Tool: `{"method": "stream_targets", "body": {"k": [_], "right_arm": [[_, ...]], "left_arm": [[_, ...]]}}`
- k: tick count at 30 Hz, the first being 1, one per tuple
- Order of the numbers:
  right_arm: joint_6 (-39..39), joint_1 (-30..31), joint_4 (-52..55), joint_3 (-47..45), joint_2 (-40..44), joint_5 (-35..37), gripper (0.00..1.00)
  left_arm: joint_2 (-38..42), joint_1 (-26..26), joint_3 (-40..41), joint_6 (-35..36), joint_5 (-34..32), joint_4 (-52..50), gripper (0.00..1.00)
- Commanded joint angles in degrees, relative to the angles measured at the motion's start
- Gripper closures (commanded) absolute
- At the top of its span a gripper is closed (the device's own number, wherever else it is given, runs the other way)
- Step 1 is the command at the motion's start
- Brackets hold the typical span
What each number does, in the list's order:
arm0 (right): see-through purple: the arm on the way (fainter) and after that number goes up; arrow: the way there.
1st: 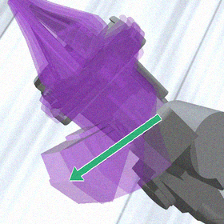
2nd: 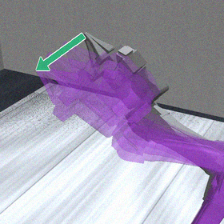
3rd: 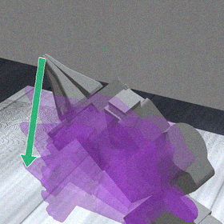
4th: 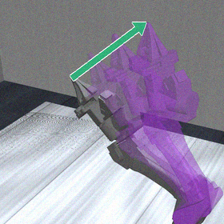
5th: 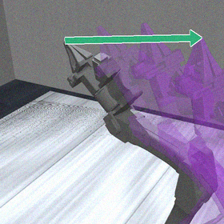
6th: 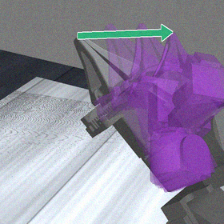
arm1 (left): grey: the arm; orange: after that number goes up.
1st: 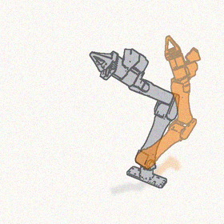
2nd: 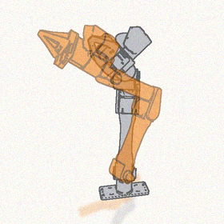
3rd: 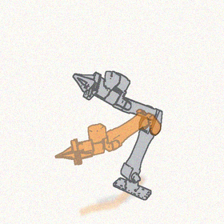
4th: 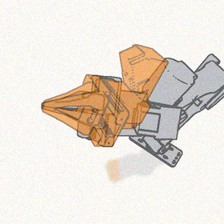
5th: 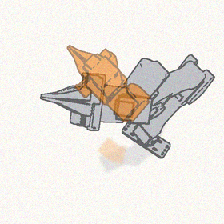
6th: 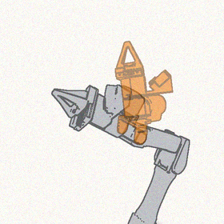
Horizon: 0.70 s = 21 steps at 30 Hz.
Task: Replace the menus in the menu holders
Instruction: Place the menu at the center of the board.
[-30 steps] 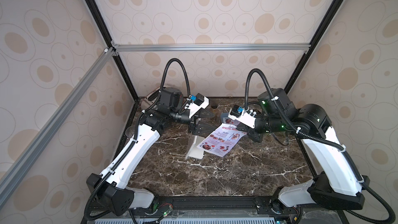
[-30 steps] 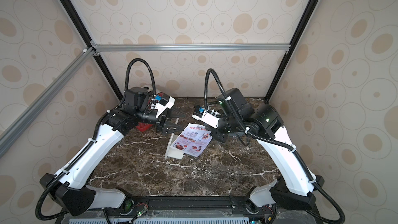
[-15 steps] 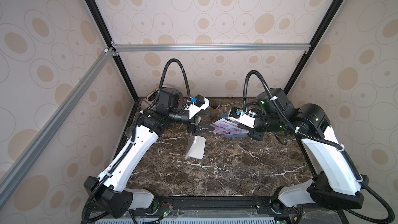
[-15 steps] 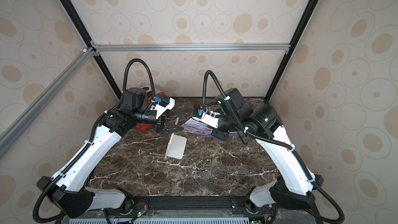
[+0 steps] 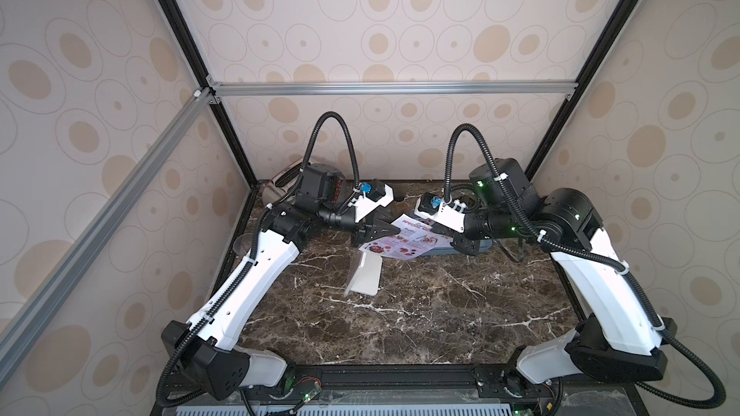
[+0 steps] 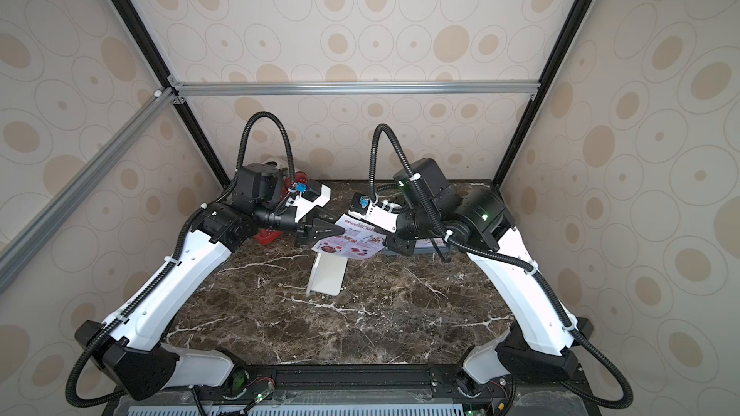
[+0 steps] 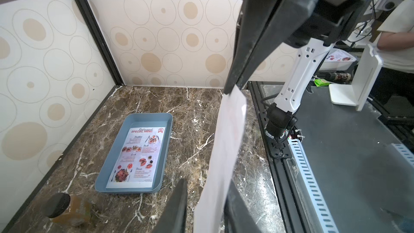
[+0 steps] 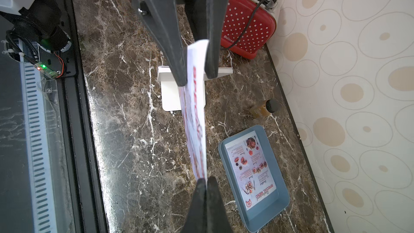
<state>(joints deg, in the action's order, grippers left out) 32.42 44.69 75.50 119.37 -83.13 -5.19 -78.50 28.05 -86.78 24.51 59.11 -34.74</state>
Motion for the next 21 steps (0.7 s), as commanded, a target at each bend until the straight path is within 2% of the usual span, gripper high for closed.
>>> {"method": "stream_targets", "body": {"k": [1,4,7,8,10,13,15,18,21], "right_arm": [[0.2,0.5,0.3,1.4,-0.4,-1.0,1.00],[0.2,0.4,0.5,1.5,-0.4,-1.2,1.00],[-0.2,0.5,0.5,1.6,-0.2,-1.1,1.00],[-0.8,0.4,-0.1,1.7,0.0,-1.1,0.89],[-2.8,0.4,-2.5,1.3,1.3,-0.8,0.57],[-6.8,0.4,-10.6,-3.4,5.9,2.3,0.34],[-9.8,0.3,-18.5,-10.2,10.8,7.0,0.31],[-14.3,0.4,-29.2,-21.7,17.9,14.1,0.29],[-18.3,0.3,-33.7,-29.3,21.6,17.0,0.30]], "left_arm": [[0.5,0.4,-2.3,2.1,0.0,-1.0,0.82],[0.9,0.4,-2.4,2.4,-0.8,-1.0,0.97],[2.1,0.4,-2.4,2.3,-2.7,-1.0,1.00],[2.8,0.5,-2.3,1.6,-3.8,-1.0,1.00],[4.7,0.5,-1.9,-0.9,-6.7,-0.6,1.00],[9.7,0.5,-0.4,-7.7,-12.3,-0.9,1.00],[14.6,0.5,2.1,-12.7,-17.5,-1.0,1.00],[23.2,0.4,5.1,-20.3,-30.4,-4.1,1.00],[29.6,0.3,5.2,-28.4,-47.9,-9.4,1.00]]}}
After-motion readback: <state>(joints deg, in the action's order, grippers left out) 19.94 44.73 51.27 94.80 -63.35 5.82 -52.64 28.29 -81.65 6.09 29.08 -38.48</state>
